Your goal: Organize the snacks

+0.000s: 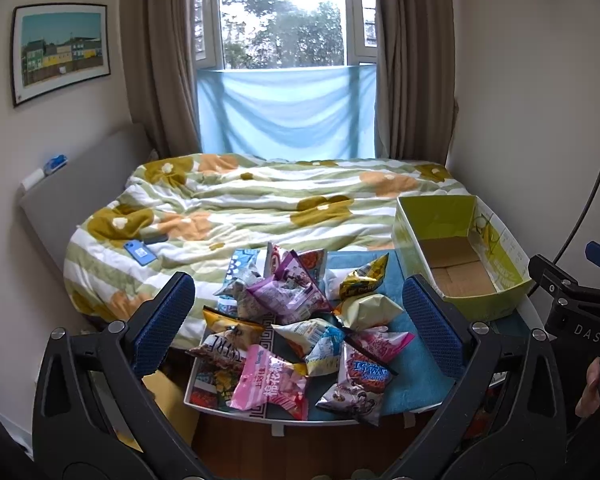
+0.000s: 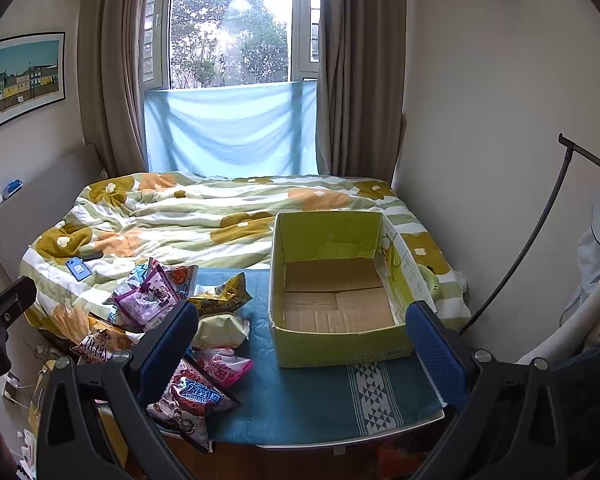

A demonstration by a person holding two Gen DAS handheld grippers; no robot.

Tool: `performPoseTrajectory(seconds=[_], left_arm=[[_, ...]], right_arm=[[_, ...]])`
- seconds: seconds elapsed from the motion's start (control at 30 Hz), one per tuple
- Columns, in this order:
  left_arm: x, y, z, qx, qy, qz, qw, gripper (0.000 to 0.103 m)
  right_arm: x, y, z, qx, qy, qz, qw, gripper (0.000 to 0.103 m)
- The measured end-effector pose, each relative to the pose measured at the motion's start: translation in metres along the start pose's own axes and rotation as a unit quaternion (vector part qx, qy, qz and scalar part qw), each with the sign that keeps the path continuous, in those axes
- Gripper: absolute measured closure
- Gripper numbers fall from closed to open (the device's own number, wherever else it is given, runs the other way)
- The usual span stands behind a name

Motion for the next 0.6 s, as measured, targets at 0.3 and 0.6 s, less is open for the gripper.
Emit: performPoseTrajectory(seconds=[0.3,0.6], left_arm=[[0.0016,-0.0008,0.0012,-0.002,0.002,0.000,1.0000,0.001],[0.0019,-0.0006,0.0008,-0.002,0.002,0.000,1.0000,0.001]], right_arm=[[0.0008,-0.0004,-0.0004,0.000,0.000,0.000,1.000,0.000],[-0.0001,-0.0023,0.0003,0.000,-0.001,0.000,1.000,0.000]])
Point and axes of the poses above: each gripper's, at about its wrist camera, not at the fingertips, and y roughly against the way its jaws point, z to its right, x to its top, the point moved 9 cm from there along -y, roughly the way its jaws point, and after that the axes turned 12 degrees about y, right-handed, at the moved point
